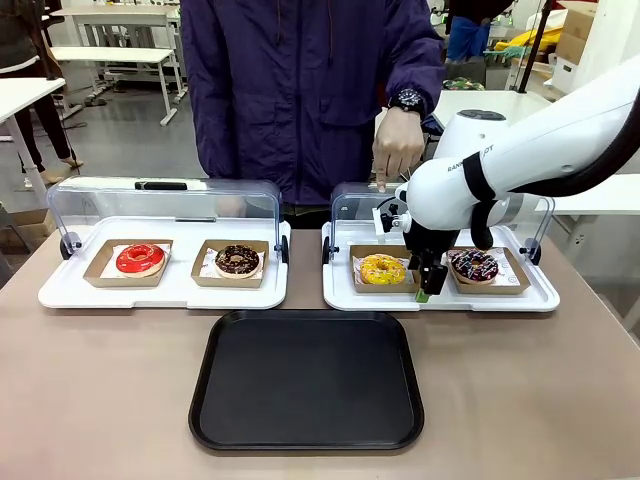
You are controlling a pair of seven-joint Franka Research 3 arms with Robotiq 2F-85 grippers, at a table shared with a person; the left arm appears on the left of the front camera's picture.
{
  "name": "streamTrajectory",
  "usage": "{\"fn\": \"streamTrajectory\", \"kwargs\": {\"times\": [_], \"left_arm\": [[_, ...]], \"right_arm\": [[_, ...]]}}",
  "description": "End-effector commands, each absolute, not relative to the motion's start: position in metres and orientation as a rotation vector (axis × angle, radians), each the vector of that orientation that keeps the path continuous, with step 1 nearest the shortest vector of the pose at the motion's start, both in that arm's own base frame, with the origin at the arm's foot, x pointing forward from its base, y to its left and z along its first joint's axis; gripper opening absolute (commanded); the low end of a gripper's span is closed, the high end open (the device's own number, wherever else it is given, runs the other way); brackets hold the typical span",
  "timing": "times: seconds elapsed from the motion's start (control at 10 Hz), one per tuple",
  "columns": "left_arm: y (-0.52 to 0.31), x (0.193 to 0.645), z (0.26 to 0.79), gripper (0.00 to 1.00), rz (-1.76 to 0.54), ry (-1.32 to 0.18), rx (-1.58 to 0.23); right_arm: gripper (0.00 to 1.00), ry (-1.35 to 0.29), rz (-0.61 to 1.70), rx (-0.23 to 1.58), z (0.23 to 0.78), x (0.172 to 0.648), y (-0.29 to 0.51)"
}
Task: Move the third donut from the left to the tray.
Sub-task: Pick up the Paper togo box containing the Donut indicated by the person and place it on the Handle tray.
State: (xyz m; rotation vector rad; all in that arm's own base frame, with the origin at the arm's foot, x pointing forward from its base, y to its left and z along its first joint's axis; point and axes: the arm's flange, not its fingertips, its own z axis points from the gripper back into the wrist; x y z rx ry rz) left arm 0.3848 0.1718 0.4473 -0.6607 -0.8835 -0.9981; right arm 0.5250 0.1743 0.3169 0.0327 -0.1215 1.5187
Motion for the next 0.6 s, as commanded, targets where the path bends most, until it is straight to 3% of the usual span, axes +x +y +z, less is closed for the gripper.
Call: {"fn": "streamTrajectory", "kwargs": {"times": [0.0,0.5], "left_arm": [[0.1715,0.3833,0.449,1.0,-1.008,-0.887,-0.663],[0.1715,0.3833,0.449,1.0,-1.008,-0.887,-0.663]], "right_arm": [[1.0,-0.132,1.527,0.008,0.3146,0.5335,0.1757],[1.0,-0.125,1.527,0.015,0.3088,0.536,0.176]]}}
